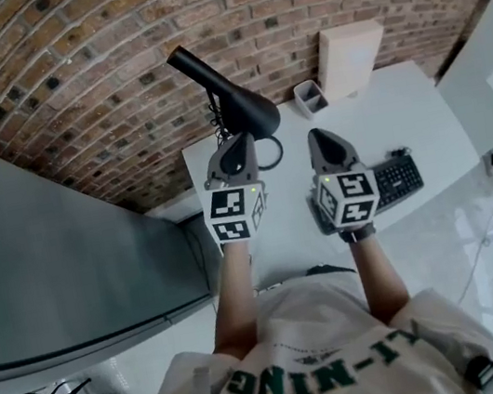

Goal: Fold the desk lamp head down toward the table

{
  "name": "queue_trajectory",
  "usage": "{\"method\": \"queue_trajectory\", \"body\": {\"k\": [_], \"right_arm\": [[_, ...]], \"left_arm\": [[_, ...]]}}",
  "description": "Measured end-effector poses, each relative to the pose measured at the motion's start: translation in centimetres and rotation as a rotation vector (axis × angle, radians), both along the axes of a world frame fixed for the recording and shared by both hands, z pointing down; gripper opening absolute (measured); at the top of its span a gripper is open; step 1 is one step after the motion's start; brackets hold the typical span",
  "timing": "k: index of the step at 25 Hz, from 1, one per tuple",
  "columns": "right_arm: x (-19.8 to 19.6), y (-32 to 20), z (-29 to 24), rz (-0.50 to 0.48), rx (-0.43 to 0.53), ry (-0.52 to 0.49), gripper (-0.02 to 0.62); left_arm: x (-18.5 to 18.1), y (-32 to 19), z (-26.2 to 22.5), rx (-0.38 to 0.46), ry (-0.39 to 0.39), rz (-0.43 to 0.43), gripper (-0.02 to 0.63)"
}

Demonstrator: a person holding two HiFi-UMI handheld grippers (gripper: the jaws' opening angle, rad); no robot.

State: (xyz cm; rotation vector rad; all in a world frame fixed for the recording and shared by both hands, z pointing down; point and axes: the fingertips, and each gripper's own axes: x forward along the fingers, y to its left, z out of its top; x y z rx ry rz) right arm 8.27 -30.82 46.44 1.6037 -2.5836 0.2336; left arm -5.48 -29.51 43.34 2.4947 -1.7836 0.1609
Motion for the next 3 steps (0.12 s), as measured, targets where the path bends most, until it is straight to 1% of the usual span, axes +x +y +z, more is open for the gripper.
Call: {"method": "queue_trajectory", "body": {"k": [3], "right_arm": [[-0.3,-0.9,2.5,-0.033,-0.076,-0.034,0.005]], "left_arm": [[-0.2,-0.4,0.6,-0.005,-0.004,-0.022,-0.007]]}}
